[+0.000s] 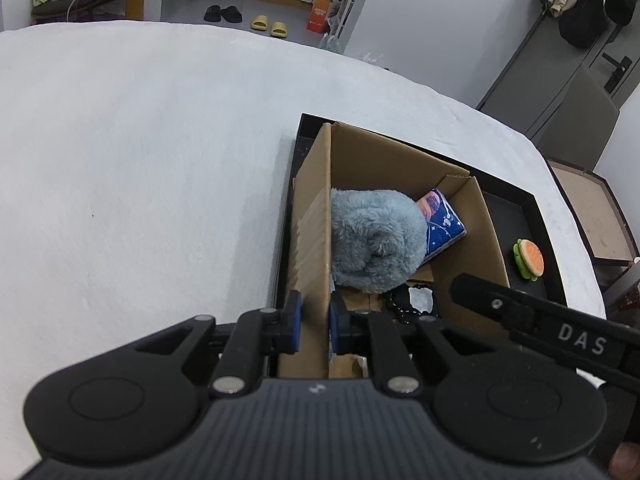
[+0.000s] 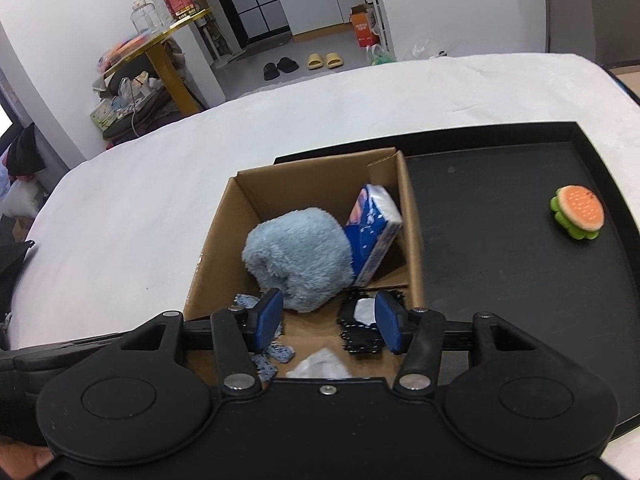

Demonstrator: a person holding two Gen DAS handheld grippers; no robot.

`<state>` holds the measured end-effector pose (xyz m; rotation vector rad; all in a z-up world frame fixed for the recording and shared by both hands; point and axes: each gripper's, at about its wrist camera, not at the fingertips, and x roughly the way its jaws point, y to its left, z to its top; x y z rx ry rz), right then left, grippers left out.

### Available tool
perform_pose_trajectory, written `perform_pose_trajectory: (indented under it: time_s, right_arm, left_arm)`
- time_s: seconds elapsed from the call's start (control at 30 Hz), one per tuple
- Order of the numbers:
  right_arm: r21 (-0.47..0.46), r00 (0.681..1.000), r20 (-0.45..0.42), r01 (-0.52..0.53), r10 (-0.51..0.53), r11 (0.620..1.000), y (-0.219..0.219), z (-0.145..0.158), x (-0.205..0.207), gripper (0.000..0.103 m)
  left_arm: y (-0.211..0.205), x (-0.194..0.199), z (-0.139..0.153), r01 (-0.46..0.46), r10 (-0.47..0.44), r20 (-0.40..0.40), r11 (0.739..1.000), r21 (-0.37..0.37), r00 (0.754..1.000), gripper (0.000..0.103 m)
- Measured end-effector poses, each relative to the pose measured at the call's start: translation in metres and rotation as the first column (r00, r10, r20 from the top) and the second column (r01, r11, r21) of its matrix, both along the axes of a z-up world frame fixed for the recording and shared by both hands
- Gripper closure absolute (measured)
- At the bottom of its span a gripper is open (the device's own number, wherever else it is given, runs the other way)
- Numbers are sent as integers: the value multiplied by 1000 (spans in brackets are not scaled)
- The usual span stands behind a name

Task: Organize soft objects
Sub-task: 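Lower the white cloth into the box and open the right gripper, then move the right gripper over the burger plush on the tray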

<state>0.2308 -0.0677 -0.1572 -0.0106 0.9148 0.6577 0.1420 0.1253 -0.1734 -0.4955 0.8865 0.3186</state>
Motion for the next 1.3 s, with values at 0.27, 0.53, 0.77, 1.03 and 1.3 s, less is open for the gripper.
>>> perform_pose_trajectory:
  time_s: [0.27, 0.53, 0.77, 1.03, 1.3]
  right_arm:
    - [3, 1000, 28, 1, -1, 1000, -15, 6, 2, 53]
    - [3, 998, 55, 12, -12, 1000, -27, 9, 10, 49]
    - [-7, 997, 40, 68, -67, 998, -45, -4, 26, 43]
    - [-5, 993, 52, 106, -106, 994, -62, -9, 38, 23]
    - [-12, 986, 74, 151, -150, 988, -82, -15, 54, 11]
  left_arm:
    - [-7, 4, 7, 0, 0, -5, 999, 49, 1000, 87]
    - [-14, 14, 5, -12, 14, -30, 998, 61, 999, 62]
    - [-20, 21, 4, -17, 21, -46, 996, 85, 999, 40]
    - [-27, 29, 4, -34, 43, -75, 992, 120, 996, 29]
    - [-38, 40, 4, -22, 36, -91, 989, 148, 995, 28]
